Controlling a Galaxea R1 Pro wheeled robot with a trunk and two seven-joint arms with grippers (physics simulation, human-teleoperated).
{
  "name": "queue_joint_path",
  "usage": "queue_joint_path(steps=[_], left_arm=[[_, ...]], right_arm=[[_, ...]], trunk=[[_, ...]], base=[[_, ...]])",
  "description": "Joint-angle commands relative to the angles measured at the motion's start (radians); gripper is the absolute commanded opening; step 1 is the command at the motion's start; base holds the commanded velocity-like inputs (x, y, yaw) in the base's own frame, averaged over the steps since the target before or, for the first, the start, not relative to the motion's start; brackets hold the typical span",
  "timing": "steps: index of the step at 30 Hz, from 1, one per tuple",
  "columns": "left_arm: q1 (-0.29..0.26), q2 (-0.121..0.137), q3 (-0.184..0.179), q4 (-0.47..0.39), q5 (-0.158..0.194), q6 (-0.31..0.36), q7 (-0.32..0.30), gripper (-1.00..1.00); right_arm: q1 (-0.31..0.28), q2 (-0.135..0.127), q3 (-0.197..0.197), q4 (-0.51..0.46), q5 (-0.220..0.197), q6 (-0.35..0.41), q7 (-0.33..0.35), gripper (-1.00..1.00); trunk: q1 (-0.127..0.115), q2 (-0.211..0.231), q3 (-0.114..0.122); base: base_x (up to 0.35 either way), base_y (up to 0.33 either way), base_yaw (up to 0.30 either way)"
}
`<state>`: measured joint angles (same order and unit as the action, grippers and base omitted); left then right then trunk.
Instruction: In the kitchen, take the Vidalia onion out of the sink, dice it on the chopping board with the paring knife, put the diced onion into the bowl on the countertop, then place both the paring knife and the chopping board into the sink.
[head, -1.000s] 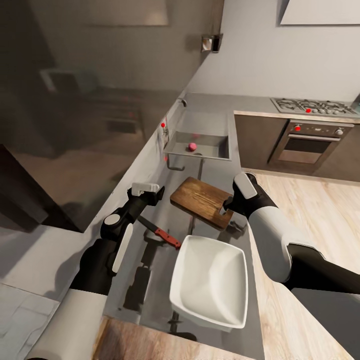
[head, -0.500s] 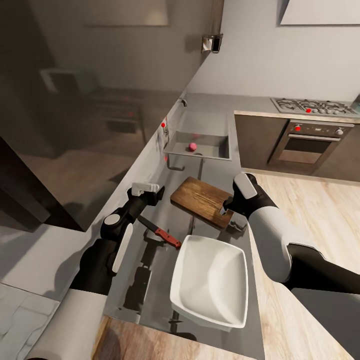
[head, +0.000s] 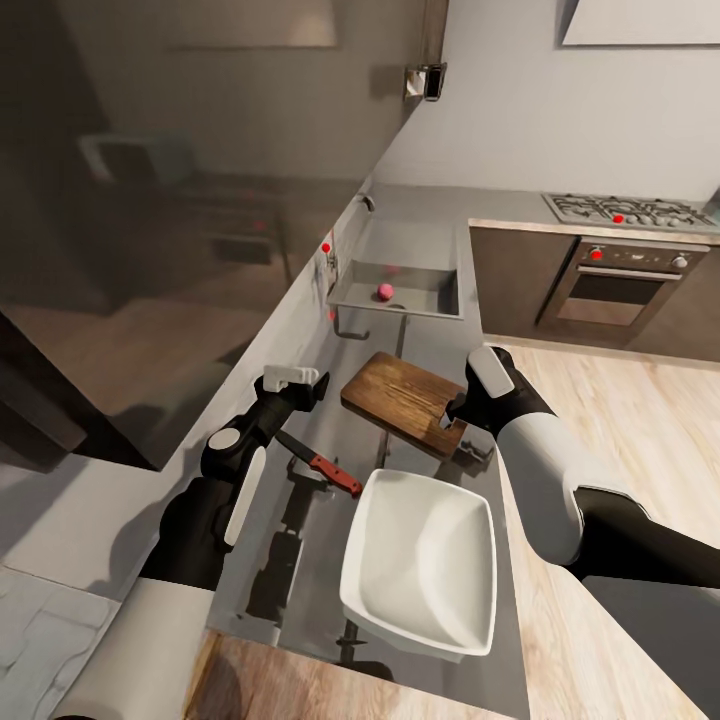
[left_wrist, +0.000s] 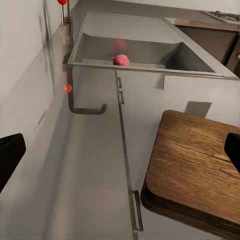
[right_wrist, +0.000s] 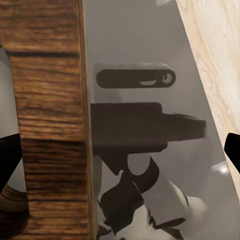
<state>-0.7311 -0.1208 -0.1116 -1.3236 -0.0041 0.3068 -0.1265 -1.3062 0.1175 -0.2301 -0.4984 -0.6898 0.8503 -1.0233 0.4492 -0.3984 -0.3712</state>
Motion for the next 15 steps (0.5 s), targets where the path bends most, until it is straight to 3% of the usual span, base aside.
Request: queue_joint_path(steps=[1, 15], left_arm=[[-0.001, 0.000, 0.001, -0.002, 0.000, 0.006, -0.004, 1.00], [-0.001, 0.000, 0.001, -0.002, 0.000, 0.006, -0.004, 1.00]], right_arm=[[-0.001, 0.001, -0.003, -0.002, -0.007, 0.004, -0.009, 1.00], [-0.001, 0.001, -0.003, -0.002, -0.007, 0.004, -0.009, 1.00]], trunk=[[0.001, -0.002, -0.002], [0.001, -0.002, -0.005]], base=[[0.000, 0.000, 0.000], [0.000, 0.000, 0.000]])
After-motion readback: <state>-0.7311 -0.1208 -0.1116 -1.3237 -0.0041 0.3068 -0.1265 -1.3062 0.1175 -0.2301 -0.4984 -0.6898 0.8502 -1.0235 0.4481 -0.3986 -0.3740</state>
